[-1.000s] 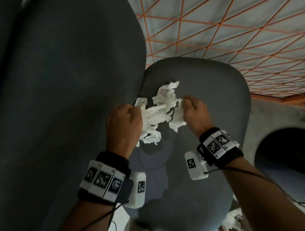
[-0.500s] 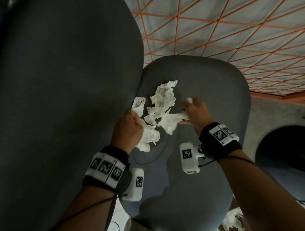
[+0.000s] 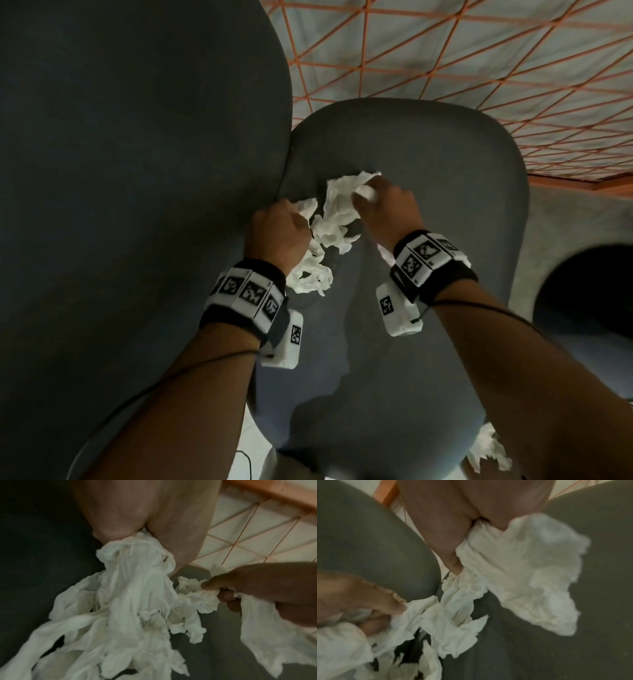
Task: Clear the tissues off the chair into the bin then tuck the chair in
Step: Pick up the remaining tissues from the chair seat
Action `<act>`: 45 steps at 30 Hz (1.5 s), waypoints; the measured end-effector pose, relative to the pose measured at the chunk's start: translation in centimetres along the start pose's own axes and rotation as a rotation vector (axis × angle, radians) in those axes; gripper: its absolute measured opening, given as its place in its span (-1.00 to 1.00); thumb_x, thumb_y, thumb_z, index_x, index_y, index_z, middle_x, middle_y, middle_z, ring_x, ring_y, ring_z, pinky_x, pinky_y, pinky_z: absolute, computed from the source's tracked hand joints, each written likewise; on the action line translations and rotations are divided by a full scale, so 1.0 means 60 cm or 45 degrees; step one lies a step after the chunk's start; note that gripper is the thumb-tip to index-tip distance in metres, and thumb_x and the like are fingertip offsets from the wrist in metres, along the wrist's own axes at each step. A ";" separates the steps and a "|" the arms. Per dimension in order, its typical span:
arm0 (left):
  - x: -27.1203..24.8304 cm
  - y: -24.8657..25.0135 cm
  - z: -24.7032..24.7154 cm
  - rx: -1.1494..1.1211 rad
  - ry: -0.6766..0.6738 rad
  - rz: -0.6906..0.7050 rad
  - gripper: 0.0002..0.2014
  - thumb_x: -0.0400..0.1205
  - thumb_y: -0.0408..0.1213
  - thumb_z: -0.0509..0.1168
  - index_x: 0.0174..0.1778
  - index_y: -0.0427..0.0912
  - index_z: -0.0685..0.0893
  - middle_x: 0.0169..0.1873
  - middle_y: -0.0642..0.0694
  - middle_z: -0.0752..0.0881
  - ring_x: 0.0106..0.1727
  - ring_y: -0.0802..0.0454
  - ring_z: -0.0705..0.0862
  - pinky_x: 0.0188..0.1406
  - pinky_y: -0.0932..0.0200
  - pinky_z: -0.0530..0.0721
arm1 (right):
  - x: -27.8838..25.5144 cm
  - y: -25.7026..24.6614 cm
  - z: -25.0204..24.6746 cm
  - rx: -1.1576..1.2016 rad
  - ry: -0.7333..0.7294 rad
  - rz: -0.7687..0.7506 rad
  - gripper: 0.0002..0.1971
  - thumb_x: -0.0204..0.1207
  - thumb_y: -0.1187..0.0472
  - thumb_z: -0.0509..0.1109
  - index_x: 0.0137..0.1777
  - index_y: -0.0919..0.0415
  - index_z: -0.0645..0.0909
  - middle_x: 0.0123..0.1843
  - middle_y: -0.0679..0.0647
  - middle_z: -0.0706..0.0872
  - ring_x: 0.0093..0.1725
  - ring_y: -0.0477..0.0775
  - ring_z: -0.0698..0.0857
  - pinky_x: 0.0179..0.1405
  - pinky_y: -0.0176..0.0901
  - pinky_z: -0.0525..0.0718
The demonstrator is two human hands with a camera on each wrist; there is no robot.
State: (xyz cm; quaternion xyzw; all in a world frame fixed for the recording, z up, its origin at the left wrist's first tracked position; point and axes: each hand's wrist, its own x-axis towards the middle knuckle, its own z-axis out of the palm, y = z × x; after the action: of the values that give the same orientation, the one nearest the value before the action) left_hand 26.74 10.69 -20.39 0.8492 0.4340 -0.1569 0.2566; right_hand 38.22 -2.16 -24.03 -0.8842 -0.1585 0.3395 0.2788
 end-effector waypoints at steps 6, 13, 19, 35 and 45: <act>-0.043 -0.016 -0.019 -0.336 0.061 0.063 -0.83 0.77 -0.26 0.04 0.00 -0.19 0.51 -0.22 -0.06 0.61 -0.09 -0.13 0.60 -0.11 0.12 0.42 | -0.054 0.034 -0.046 0.303 0.124 0.079 -0.73 0.61 0.08 0.23 -0.25 0.23 0.49 -0.41 -0.01 0.52 -0.36 0.03 0.51 -0.40 -0.12 0.39; -0.042 -0.022 -0.013 -0.459 0.229 0.192 -0.73 0.75 -0.25 0.12 -0.26 -0.25 0.49 -0.31 -0.04 0.49 -0.26 -0.01 0.45 -0.18 0.15 0.34 | -0.101 0.079 -0.045 0.693 0.267 0.263 -0.92 0.36 0.16 0.28 -0.33 0.08 0.50 -0.40 -0.01 0.65 -0.40 -0.02 0.66 -0.34 -0.13 0.62; 0.021 0.026 0.005 -0.659 0.088 0.107 -0.71 0.64 -0.24 0.35 -0.37 -0.15 0.47 -0.48 0.00 0.50 -0.49 0.12 0.51 -0.44 0.18 0.55 | -0.114 0.046 -0.004 0.452 0.115 0.037 -0.84 0.47 0.23 0.26 -0.07 -0.09 0.50 -0.23 -0.11 0.73 -0.32 0.02 0.78 -0.27 -0.01 0.75; 0.081 0.059 -0.012 -0.387 -0.133 0.058 -0.58 0.75 -0.04 0.16 0.02 -0.38 0.70 0.00 -0.39 0.76 0.03 -0.27 0.73 -0.14 0.10 0.53 | -0.112 0.058 0.028 0.131 0.051 0.080 -0.69 0.40 -0.11 0.17 -0.10 0.08 0.59 -0.08 0.19 0.77 -0.05 0.33 0.70 -0.16 -0.07 0.54; -0.163 -0.102 -0.029 -0.811 0.166 -0.291 -0.93 0.44 -0.13 0.36 -0.34 0.03 0.70 -0.36 0.10 0.74 -0.32 0.12 0.71 -0.33 0.04 0.70 | -0.186 0.070 0.020 0.358 0.228 0.001 -0.86 0.47 0.46 0.25 -0.23 0.24 0.50 -0.45 -0.03 0.55 -0.44 -0.02 0.53 -0.45 -0.34 0.49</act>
State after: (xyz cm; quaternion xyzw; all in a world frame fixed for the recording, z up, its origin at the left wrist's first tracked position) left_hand 16.19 8.28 -16.03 0.6805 0.5692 0.0134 0.4613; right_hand 29.74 -10.28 -21.61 -0.8633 -0.0836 0.2784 0.4126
